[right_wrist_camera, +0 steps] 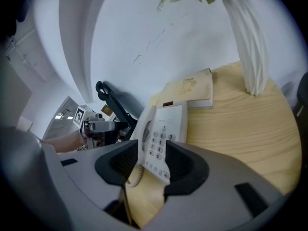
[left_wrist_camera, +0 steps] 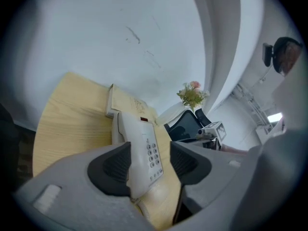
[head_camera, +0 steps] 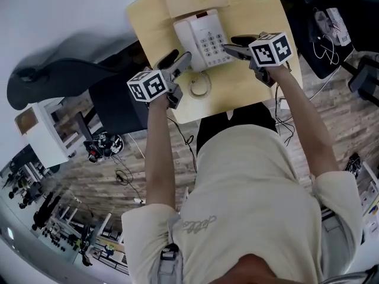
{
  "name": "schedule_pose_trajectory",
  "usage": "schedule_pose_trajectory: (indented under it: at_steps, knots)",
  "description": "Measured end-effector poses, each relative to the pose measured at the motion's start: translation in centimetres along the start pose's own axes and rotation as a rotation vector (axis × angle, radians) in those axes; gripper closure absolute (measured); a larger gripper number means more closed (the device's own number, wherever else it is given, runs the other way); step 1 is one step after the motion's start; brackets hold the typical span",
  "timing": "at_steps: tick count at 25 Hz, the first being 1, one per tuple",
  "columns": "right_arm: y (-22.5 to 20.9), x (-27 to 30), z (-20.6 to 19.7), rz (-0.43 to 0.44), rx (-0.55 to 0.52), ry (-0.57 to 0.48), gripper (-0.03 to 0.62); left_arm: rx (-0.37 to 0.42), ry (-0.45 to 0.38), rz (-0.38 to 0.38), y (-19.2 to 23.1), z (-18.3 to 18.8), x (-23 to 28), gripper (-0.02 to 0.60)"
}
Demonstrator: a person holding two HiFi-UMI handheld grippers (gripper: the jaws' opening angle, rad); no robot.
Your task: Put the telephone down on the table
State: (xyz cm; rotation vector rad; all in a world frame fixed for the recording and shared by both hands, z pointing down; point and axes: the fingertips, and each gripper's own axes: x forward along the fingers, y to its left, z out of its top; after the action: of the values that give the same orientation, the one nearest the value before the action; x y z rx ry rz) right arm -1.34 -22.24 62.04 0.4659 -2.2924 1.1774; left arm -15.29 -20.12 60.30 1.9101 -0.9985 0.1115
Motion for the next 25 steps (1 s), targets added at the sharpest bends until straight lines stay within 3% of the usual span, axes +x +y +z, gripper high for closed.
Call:
schedule_pose_trajectory:
  at_steps: [2,4,7,13,19,25]
  knots:
    - [1.6,-1.4,-0.1,0.014,-0.030,-0.015,0.461,0.061,-0.013,0.027,-1.3,-0.2,-1.4,0.435]
    - [3.1,-2.7,-0.1,0.009,-0.055,-0.042,0.512,0.121,-0.016,0.040,-2.7,-0.6,-2.6,0.491]
    - [5.0,-4.3,0.2,-0.016,-0.107,-0.085,0.591,0.192,-0.031,0.016,-4.9,-0.8,-3.6,0.499]
    - [8.1,-7.3,0.1,-0.031,-0.197,-0.134,0.591,0.290,-0.078,0.013,-8.4,-0.3,-5.1,0.552]
    - [11.7,-11.7,1.4,-0.048,-0.345,-0.185,0.591,0.323,-0.220,0.042,-12.3,2.3,-8.2,0.565]
    - [16.1,-16.6,4.7,-0.020,-0.451,-0.311,0.591,0.425,-0.335,0.068,-17.3,5.9,-12.2,0.565]
